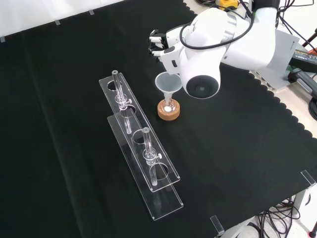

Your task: Pour all the NaCl from the weighing funnel into the round-bottom flask.

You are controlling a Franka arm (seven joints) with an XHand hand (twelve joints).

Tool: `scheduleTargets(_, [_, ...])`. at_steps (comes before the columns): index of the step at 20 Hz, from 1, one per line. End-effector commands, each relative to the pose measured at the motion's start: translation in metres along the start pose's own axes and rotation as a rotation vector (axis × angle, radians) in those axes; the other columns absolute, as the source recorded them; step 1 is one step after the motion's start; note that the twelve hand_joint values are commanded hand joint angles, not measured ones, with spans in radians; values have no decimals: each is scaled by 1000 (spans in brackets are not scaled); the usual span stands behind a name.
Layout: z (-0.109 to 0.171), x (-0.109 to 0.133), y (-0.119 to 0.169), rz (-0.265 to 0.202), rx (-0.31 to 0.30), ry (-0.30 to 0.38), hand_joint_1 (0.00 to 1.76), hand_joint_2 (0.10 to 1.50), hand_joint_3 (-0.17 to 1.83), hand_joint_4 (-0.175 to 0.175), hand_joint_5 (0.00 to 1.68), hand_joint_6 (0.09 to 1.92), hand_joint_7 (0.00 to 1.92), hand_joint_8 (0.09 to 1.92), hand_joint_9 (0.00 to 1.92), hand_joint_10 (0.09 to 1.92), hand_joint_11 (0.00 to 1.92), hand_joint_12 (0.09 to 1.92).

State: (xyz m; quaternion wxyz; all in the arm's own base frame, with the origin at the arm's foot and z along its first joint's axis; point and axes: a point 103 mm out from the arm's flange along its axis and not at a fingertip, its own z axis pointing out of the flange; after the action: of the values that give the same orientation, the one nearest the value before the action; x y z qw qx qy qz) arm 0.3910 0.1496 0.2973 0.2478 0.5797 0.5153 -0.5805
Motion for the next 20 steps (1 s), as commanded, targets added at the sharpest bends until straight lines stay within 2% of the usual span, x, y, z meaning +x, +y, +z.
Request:
scheduleTargets(1, [-3, 0, 0, 9, 3, -25, 1101, 698, 621, 175, 1215, 762, 637, 634, 978, 284, 726, 1053])
scheduleTargets(11, [-4, -1, 0, 18, 26, -41, 1101, 698, 620, 175, 1217, 760, 638, 634, 978, 284, 723, 1054])
scheduleTargets(20, [-5, 0, -2, 15, 20, -47, 1101, 698, 620, 175, 1218, 757, 640, 635, 981, 286, 722, 1056])
